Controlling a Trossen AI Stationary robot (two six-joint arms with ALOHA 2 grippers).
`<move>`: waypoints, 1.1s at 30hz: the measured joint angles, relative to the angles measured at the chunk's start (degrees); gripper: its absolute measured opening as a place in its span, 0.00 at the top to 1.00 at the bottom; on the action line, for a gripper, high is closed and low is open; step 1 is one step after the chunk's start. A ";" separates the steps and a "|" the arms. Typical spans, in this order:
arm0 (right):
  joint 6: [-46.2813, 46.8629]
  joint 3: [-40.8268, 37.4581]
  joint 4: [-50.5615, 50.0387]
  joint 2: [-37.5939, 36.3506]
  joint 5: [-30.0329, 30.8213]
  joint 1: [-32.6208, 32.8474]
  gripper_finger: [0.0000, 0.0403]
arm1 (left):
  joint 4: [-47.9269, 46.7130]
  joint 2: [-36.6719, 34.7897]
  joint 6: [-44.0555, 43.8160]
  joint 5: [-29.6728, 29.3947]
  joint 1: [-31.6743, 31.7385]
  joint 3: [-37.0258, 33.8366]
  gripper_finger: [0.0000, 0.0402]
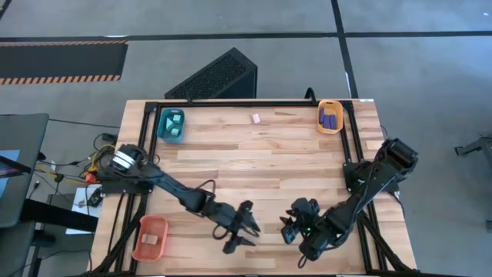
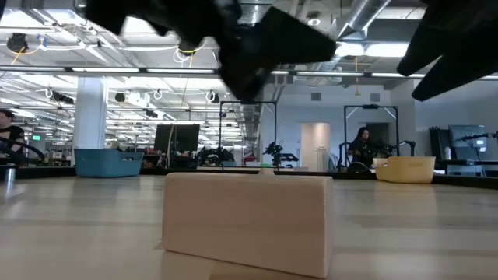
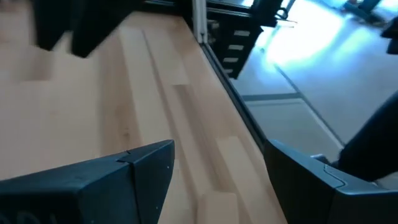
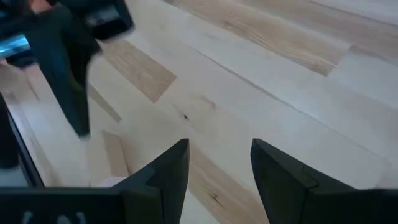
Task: Sort & place blocks by color
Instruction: Put the bottom brown block into the orange bin
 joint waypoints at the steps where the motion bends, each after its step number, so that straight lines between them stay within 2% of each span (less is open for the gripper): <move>1: -0.02 0.00 0.46 0.00 -0.42 -0.17 0.52 | -0.11 1.16 -0.14 1.96 0.49 1.45 0.42; 4: -0.48 0.00 1.22 -0.34 -2.55 0.22 0.52 | -3.21 3.17 1.17 6.72 2.01 5.51 0.42; 10: 2.97 0.02 2.14 -0.50 -2.66 2.04 0.52 | -17.99 2.62 8.52 10.45 4.60 11.54 0.42; 15: 10.73 0.02 3.52 -0.35 -0.72 1.30 0.52 | -22.54 2.52 11.91 12.56 5.15 12.59 0.42; 17: 11.01 0.02 6.73 -0.35 0.40 1.15 0.52 | -24.88 2.52 12.48 13.06 5.09 12.61 0.42; 24: 9.20 0.24 20.19 -0.35 6.61 0.93 0.56 | -38.78 1.88 14.14 11.45 4.10 12.57 0.42; 28: 3.97 4.91 20.30 0.97 8.11 0.63 0.61 | -40.05 1.88 17.55 11.12 1.97 12.56 0.42; 31: -0.22 9.08 15.60 3.86 8.16 0.66 0.64 | -38.84 1.88 19.02 5.90 0.24 12.55 0.42; 33: 0.68 11.96 11.73 6.37 5.87 0.31 0.66 | -37.18 1.88 20.19 2.93 -0.55 12.57 0.42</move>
